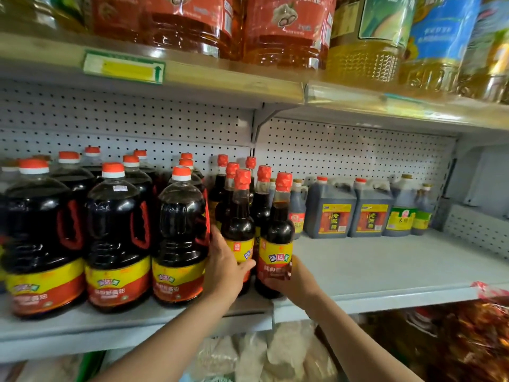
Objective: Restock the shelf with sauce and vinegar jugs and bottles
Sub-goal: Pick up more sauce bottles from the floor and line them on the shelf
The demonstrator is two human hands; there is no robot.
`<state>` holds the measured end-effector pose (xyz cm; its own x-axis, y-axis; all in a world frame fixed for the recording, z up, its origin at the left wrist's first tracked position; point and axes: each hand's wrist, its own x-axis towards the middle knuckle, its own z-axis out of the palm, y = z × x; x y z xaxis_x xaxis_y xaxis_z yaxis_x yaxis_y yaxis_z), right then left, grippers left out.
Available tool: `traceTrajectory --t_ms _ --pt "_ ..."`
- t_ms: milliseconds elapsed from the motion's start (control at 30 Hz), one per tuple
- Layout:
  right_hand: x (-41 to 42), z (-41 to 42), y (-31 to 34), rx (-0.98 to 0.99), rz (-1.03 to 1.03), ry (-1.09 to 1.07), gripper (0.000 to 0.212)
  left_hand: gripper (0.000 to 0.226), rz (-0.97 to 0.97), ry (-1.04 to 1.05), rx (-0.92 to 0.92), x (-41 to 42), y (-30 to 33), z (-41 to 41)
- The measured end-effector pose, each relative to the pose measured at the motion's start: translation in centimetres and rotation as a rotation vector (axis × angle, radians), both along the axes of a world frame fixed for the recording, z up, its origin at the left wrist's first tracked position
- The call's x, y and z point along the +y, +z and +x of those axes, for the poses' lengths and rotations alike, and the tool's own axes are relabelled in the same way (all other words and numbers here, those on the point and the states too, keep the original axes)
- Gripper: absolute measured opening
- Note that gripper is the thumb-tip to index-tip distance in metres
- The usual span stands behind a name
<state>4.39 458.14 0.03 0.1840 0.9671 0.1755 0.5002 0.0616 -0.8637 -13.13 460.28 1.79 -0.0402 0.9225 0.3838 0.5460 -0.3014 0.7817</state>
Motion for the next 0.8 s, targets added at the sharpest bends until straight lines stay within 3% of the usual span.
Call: traceTrajectory --t_ms 67,200,333,500,800 --pt "0.2 -0.1 -0.7 -0.130 -0.051 -0.084 0.071 0.117 -0.069 0.075 0.027 0.1 -0.6 0.4" --pt "1.1 -0.3 -0.9 -0.138 -0.039 -0.081 0.069 0.089 -0.195 0.195 0.125 0.8 -0.6 1.1" --pt "2.6 -0.4 -1.1 -0.160 -0.015 -0.064 0.069 0.089 -0.252 0.228 0.084 2.1 -0.3 1.8" --pt "4.6 -0.4 -0.8 -0.178 -0.014 -0.047 0.068 0.066 -0.277 0.239 0.017 3.3 -0.1 2.2" --pt "5.4 -0.4 -0.9 -0.218 -0.057 -0.054 0.069 0.071 -0.233 0.194 -0.008 4.7 -1.0 1.8"
